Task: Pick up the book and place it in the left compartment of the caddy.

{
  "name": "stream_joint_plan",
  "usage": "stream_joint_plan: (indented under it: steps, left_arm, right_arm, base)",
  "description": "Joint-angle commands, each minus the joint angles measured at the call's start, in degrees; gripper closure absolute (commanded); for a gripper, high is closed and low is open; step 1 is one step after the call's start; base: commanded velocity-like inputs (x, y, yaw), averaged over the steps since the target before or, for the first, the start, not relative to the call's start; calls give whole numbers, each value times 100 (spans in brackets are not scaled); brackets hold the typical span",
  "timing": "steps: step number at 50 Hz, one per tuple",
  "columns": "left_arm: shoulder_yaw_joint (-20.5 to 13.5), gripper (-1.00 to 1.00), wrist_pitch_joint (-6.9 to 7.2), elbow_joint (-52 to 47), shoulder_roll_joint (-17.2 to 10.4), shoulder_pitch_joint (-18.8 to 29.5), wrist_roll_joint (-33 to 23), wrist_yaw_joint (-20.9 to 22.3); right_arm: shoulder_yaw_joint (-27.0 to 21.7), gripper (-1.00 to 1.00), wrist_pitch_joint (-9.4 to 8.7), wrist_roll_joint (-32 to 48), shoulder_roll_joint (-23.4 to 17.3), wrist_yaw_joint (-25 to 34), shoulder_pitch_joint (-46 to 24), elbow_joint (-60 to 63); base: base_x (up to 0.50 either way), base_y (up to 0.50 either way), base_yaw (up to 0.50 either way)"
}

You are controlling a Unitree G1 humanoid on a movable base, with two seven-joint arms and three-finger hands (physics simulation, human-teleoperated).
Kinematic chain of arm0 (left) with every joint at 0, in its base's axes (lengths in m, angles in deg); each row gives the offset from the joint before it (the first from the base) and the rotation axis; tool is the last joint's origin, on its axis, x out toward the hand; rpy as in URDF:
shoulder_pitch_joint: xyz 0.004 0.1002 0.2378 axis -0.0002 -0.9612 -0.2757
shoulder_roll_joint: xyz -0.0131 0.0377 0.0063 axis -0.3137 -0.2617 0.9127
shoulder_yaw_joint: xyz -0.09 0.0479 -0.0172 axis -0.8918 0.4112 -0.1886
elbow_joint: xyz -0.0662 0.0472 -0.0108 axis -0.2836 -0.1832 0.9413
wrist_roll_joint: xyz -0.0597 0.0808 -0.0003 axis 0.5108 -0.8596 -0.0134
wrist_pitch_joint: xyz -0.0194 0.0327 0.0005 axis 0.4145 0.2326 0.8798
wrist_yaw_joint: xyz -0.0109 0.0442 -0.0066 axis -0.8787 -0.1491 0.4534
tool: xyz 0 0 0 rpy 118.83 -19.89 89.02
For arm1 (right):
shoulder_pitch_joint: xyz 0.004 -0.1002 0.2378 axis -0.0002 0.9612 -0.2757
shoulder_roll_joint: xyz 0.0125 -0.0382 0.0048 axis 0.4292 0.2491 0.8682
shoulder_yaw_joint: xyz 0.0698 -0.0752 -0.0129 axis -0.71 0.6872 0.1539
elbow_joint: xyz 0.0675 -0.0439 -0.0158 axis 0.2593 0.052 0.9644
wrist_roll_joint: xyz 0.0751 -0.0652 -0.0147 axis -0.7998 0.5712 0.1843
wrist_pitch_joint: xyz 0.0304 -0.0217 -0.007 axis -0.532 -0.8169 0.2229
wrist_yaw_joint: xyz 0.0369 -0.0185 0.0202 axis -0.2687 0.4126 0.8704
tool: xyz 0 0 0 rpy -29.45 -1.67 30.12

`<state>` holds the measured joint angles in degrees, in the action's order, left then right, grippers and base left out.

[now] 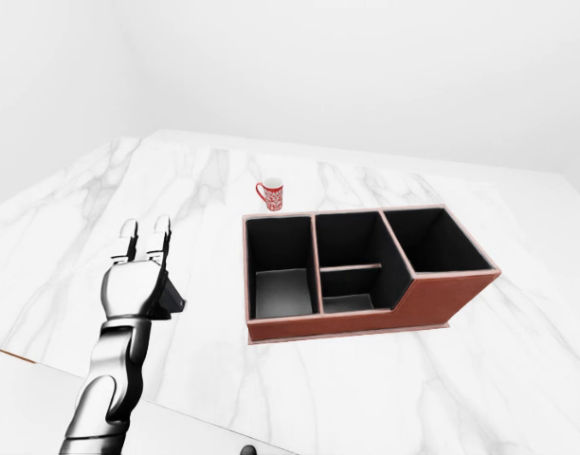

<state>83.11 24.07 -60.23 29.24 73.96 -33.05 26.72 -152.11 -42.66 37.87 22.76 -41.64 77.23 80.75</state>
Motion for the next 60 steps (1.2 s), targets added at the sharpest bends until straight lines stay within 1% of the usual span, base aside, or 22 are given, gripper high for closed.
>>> stream_joint_plan:
  steps: [1,6,12,13,15,18,23,30,35,36,41,43,47,55,58,60]
  left_arm:
    - [-100,-100,0,622,-175,247,153,-13]
    - [-119,-100,0,890,-249,380,173,15]
    - [-108,-100,0,895,-259,383,184,12]
    - [-202,-100,0,1167,-315,529,286,-34]
    - [-239,-100,0,1371,-380,635,337,-78]
    - [-240,-100,0,1482,-448,735,404,-80]
    - [-203,-100,0,1541,-548,897,294,96]
    - [-239,-100,0,2256,-670,1281,421,-73]
    - [-193,-100,0,2449,-729,1374,447,-64]
    - [-189,-100,0,2615,-771,1467,444,-58]
    - [-191,-100,0,3174,-898,1779,585,-178]
    - [-125,-100,0,3358,-942,1876,570,-175]
    - [-137,-100,0,4030,-1034,2168,732,-371]
    - [-1,-100,0,5083,-1156,2574,1011,-817]
    - [40,-100,0,5326,-1195,2688,1088,-910]
    - [70,-100,0,5392,-1236,2755,1110,-883]
  right_arm:
    - [-34,-100,0,-4,19,29,30,51]
    - [-38,-100,0,18,46,69,19,58]
    - [-33,-100,0,15,45,68,22,53]
    - [-21,-100,0,15,42,55,23,52]
    - [-45,-100,0,-9,32,40,40,83]
    - [-30,-100,0,13,39,56,26,62]
    - [-19,-100,0,29,33,56,9,50]
    - [19,-100,0,56,38,69,-2,23]
    - [13,-100,0,23,41,74,7,27]
    - [4,-100,0,14,41,68,18,51]
    - [20,-100,0,35,47,86,9,23]
    - [25,-100,0,41,47,82,10,31]
    - [29,-100,0,59,58,101,13,28]
    - [34,-100,0,85,65,86,3,59]
    - [42,-100,0,95,70,85,3,64]
    - [40,-100,0,95,72,84,4,68]
  base:
    - [0,0,0]
    - [0,0,0]
    - [0,0,0]
    - [0,0,0]
    - [0,0,0]
    - [0,0,0]
    - [0,0,0]
    - [0,0,0]
    - [0,0,0]
    - [0,0,0]
    - [0,0,0]
    - [0,0,0]
    - [0,0,0]
    - [0,0,0]
    - [0,0,0]
    - [0,0,0]
